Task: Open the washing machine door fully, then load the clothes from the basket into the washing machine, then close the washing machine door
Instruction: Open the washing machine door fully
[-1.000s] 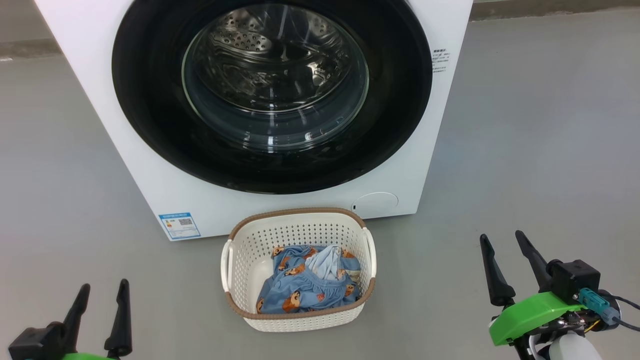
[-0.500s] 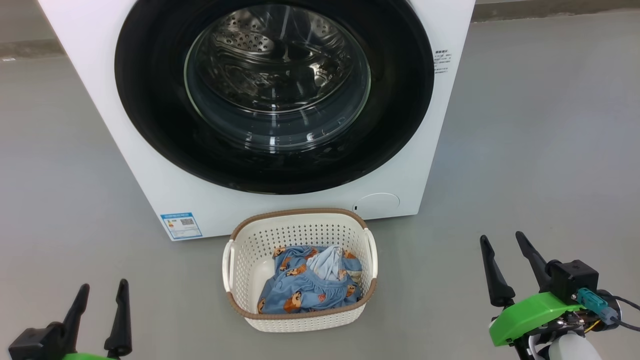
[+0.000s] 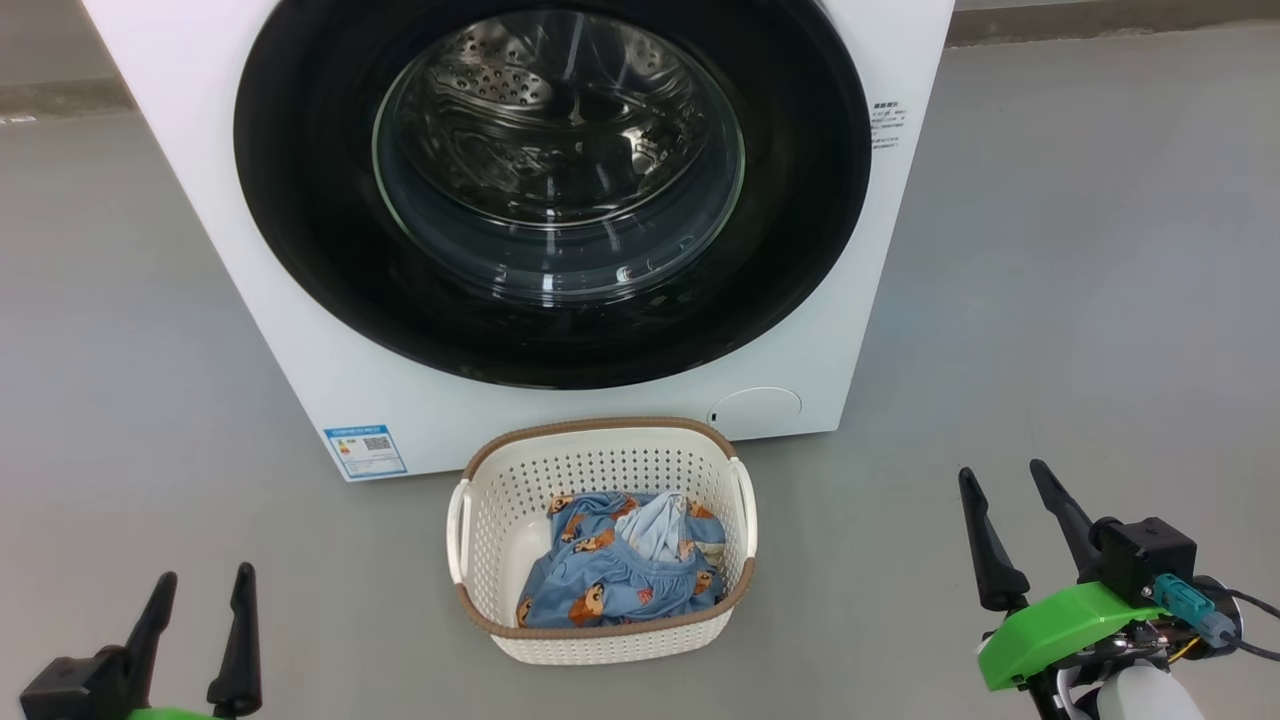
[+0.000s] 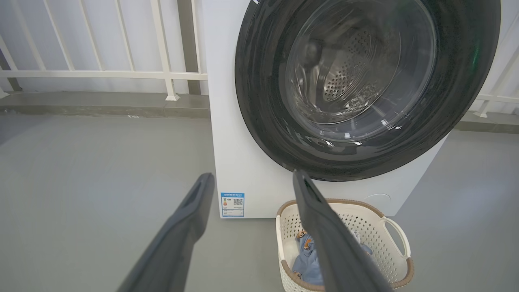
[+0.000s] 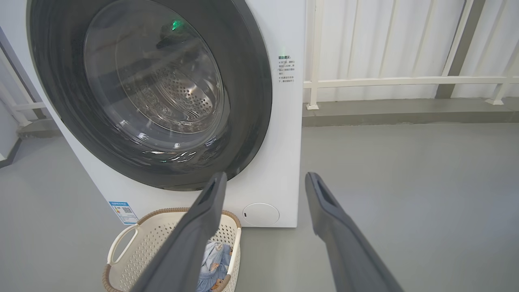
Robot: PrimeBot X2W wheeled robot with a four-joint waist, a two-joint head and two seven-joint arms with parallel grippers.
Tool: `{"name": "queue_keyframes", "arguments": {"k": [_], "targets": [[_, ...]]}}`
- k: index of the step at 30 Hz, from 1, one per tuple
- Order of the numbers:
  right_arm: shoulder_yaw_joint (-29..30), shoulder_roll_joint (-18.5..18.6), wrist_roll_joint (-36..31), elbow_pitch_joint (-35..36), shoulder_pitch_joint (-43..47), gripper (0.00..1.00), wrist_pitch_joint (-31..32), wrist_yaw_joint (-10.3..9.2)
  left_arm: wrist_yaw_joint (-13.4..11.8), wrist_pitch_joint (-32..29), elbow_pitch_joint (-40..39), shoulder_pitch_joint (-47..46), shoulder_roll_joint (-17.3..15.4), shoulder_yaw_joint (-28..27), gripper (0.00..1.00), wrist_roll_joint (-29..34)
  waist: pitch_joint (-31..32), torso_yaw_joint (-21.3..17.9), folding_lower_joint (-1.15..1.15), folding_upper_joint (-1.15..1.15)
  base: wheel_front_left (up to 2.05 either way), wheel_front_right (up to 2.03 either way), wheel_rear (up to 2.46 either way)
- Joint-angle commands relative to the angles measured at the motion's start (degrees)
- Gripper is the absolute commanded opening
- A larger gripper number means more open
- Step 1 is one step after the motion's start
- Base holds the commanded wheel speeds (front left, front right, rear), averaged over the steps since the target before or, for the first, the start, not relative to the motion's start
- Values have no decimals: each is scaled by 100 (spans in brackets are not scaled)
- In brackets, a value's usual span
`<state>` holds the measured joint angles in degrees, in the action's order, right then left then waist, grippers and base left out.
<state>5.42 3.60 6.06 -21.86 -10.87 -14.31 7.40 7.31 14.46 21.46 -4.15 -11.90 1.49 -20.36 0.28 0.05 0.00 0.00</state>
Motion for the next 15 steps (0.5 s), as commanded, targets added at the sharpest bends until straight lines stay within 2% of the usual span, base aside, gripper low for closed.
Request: {"name": "queue_keyframes", "arguments": {"k": [1,8,15], "targets": [[-149,-4,-42,165,-206,100,-69,9,18,54,-128,-311,-162,-217,100,57,-3,0,0,0,36,36,-71],[-141,-6,-55,172,-208,100,-69,9,18,54,-136,-311,-158,-240,100,104,-13,-7,0,0,59,59,-119],[-118,-9,-54,182,-189,100,-69,9,18,54,-148,-308,-162,-245,100,99,-24,-8,0,0,111,111,-223]]}}
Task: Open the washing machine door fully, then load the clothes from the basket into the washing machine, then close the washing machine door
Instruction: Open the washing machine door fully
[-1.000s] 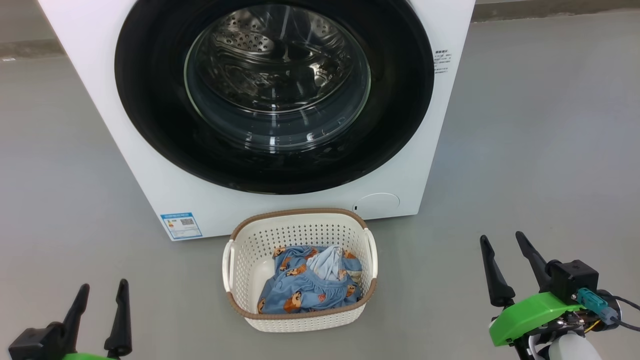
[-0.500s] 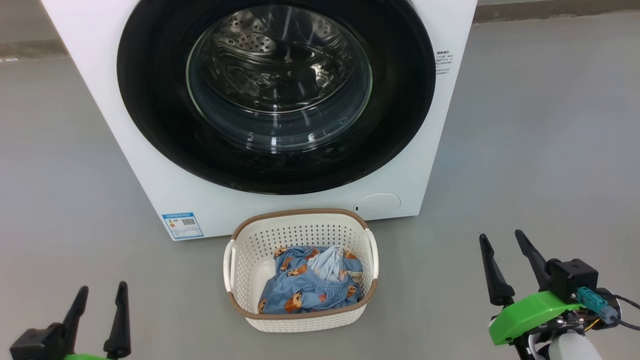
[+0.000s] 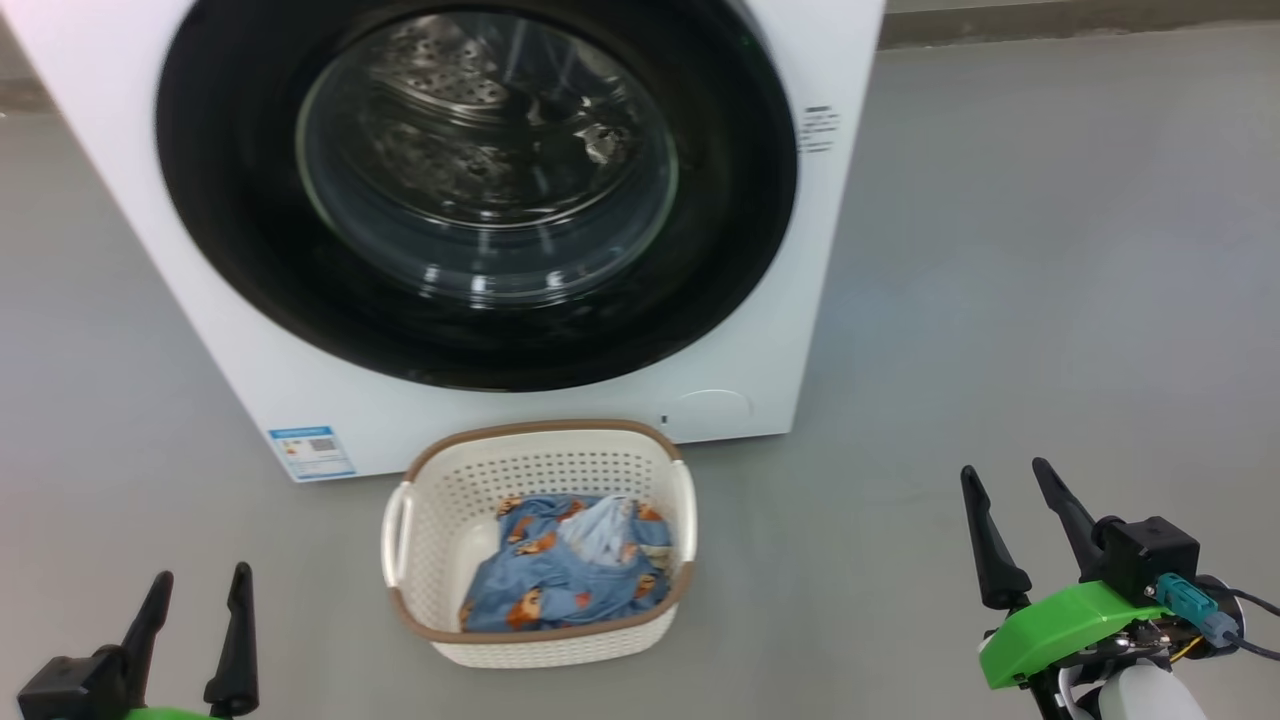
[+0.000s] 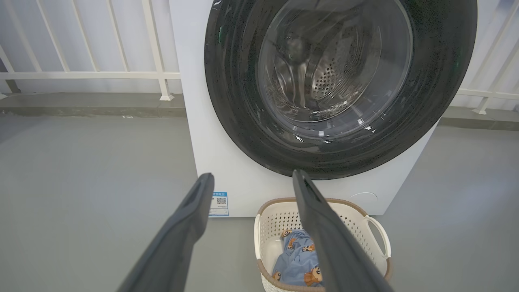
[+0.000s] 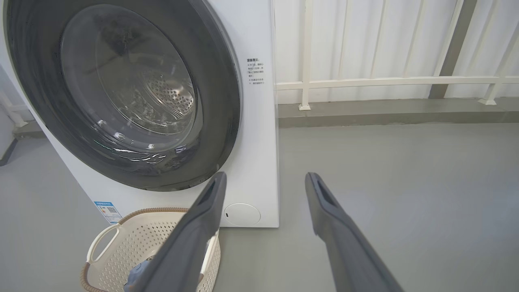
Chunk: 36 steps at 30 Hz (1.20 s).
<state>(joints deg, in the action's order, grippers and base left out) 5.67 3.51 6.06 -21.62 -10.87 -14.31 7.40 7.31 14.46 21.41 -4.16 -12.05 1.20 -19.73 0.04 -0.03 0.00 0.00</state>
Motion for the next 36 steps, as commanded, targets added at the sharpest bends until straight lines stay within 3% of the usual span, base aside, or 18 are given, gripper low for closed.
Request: {"name": "queue_keyframes", "arguments": {"k": [1,14,36], "targets": [[-141,-2,-50,161,-189,100,-68,9,18,54,-147,-306,-152,-220,100,33,-3,-3,0,0,123,123,-246],[-85,-22,-94,292,-162,100,-68,9,18,54,-405,-259,-61,-368,100,114,-51,2,0,0,89,89,-178],[-96,-43,-71,367,-182,100,-69,9,18,54,-674,-163,-76,-291,100,103,-121,38,0,0,4,4,-9]]}}
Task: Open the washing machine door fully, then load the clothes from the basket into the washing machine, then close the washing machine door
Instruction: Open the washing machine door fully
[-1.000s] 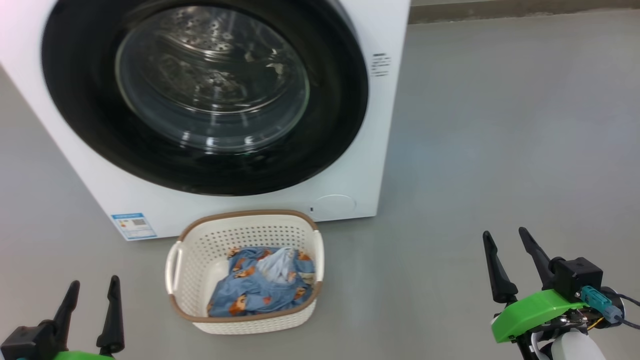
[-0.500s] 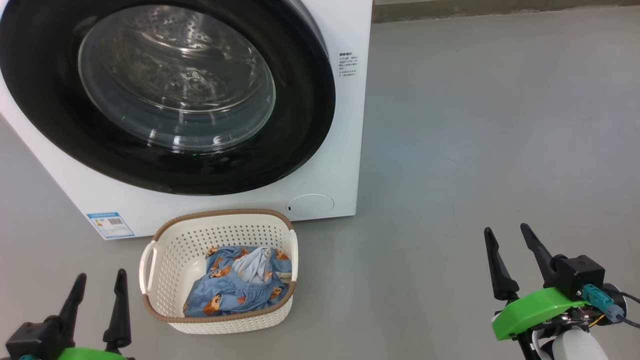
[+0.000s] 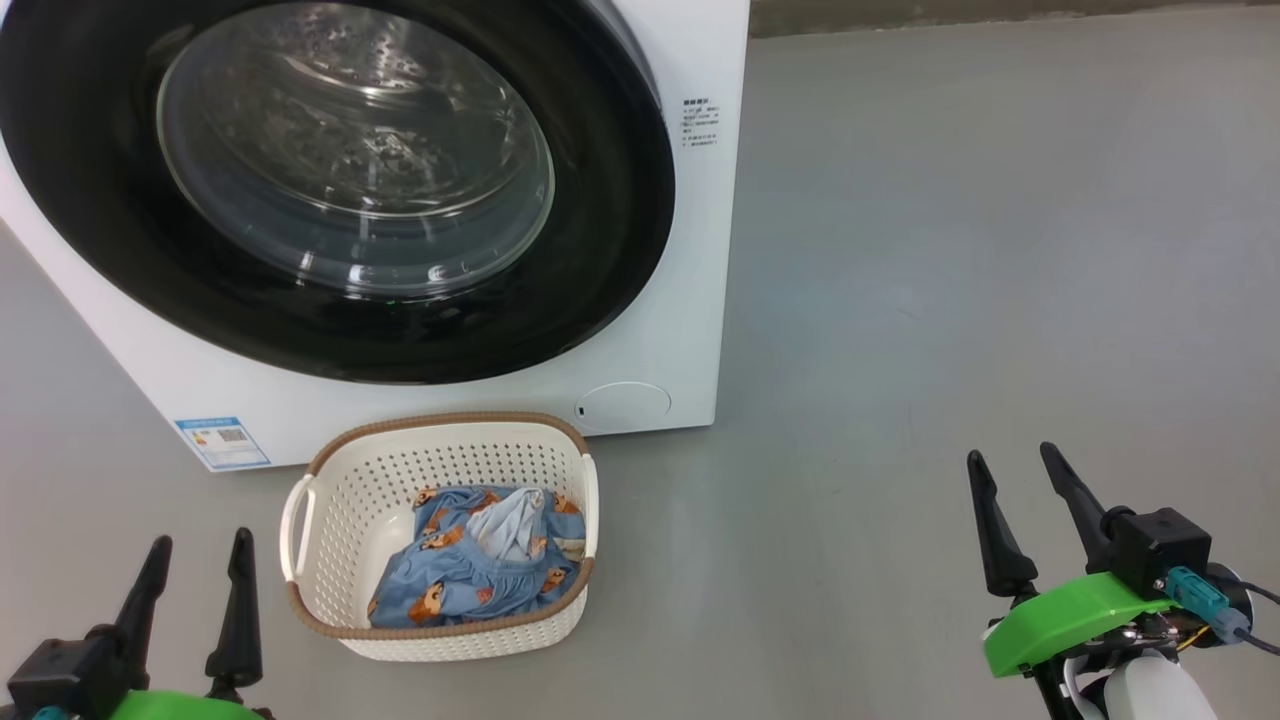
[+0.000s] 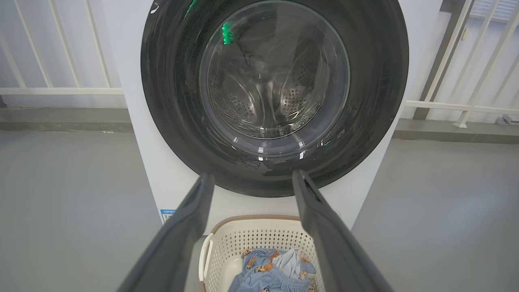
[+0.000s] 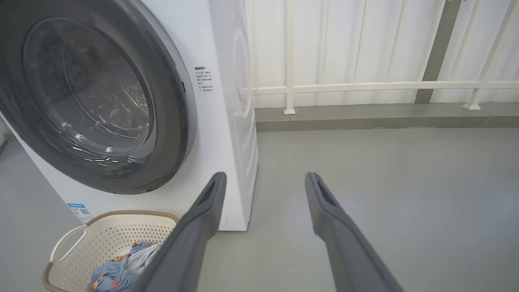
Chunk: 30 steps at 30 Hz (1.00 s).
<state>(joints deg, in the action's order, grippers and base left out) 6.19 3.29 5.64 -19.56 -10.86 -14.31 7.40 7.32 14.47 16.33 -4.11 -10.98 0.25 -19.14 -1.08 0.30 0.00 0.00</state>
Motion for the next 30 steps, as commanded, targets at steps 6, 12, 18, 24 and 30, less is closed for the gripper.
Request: {"name": "queue_keyframes", "arguments": {"k": [6,12,18,24,30], "targets": [[-132,-27,69,330,-368,100,-69,9,17,52,-355,-128,-118,-218,100,98,-94,44,0,0,0,0,0],[-117,-32,344,414,-676,100,-69,9,17,52,-554,-79,-68,-203,100,128,-191,108,0,0,0,0,0],[-43,-35,809,430,-1071,100,-68,9,17,52,-630,-55,-67,-163,100,112,-296,204,0,0,0,0,0],[230,-38,1556,286,-1507,100,-22,9,17,52,-645,-101,-118,-87,100,73,-419,328,0,0,0,0,0],[572,-40,2983,-31,-1958,35,144,9,17,52,-643,-217,-192,-50,100,-8,-579,471,0,0,0,0,0]]}}
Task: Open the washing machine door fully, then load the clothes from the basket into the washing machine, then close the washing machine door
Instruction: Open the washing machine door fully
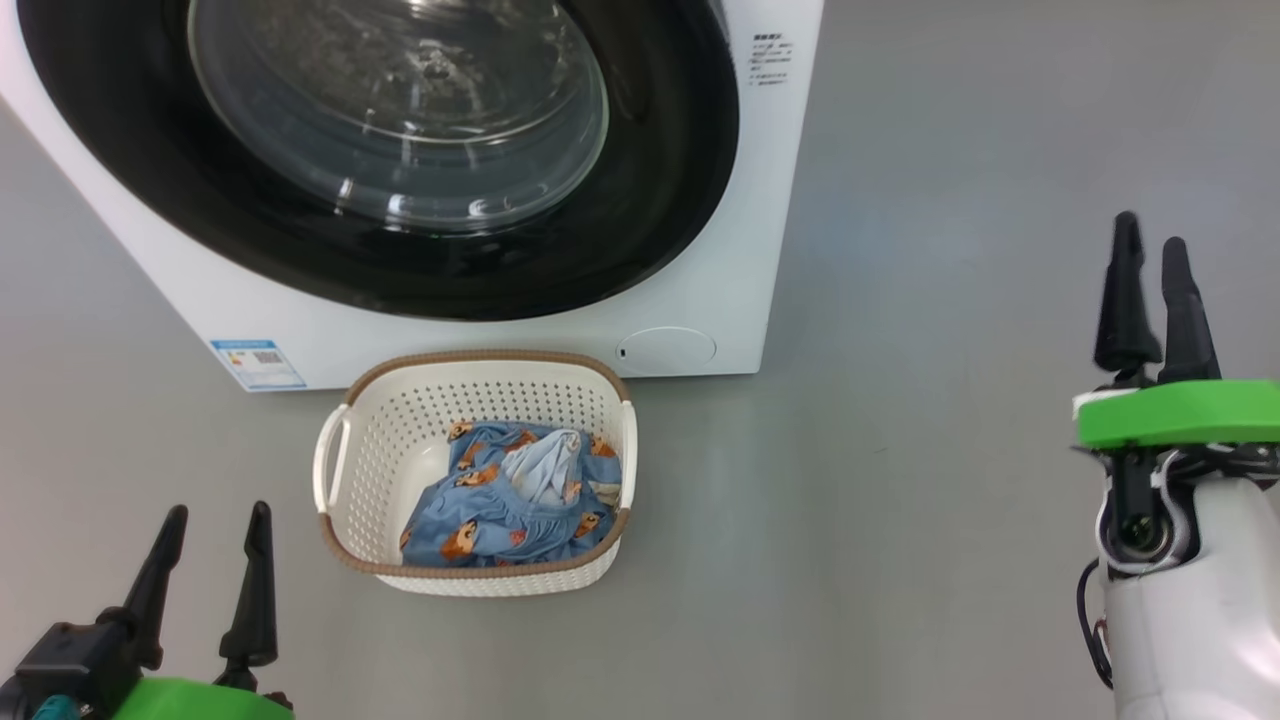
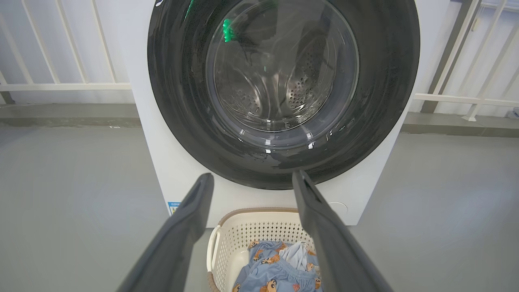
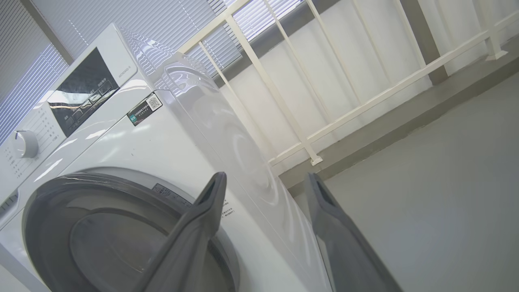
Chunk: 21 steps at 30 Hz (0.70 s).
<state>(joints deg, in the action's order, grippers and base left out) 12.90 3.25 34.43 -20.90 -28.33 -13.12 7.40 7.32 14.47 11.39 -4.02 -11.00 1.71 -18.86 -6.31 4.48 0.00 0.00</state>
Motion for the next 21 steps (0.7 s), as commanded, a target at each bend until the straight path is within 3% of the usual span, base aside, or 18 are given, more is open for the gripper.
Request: {"name": "queue_keyframes", "arguments": {"k": [1,13,21], "targets": [[-14,-36,384,12,-279,2,53,9,17,52,-153,-238,-197,-187,100,-42,-74,71,0,0,0,0,0],[468,-36,1891,-792,-1067,0,695,9,17,52,-208,-326,-250,-54,100,-120,-254,263,0,0,0,0,0],[716,-36,2245,-1268,-1796,0,1659,9,17,52,-242,-411,-267,4,100,-210,-489,356,0,0,0,0,0]]}}
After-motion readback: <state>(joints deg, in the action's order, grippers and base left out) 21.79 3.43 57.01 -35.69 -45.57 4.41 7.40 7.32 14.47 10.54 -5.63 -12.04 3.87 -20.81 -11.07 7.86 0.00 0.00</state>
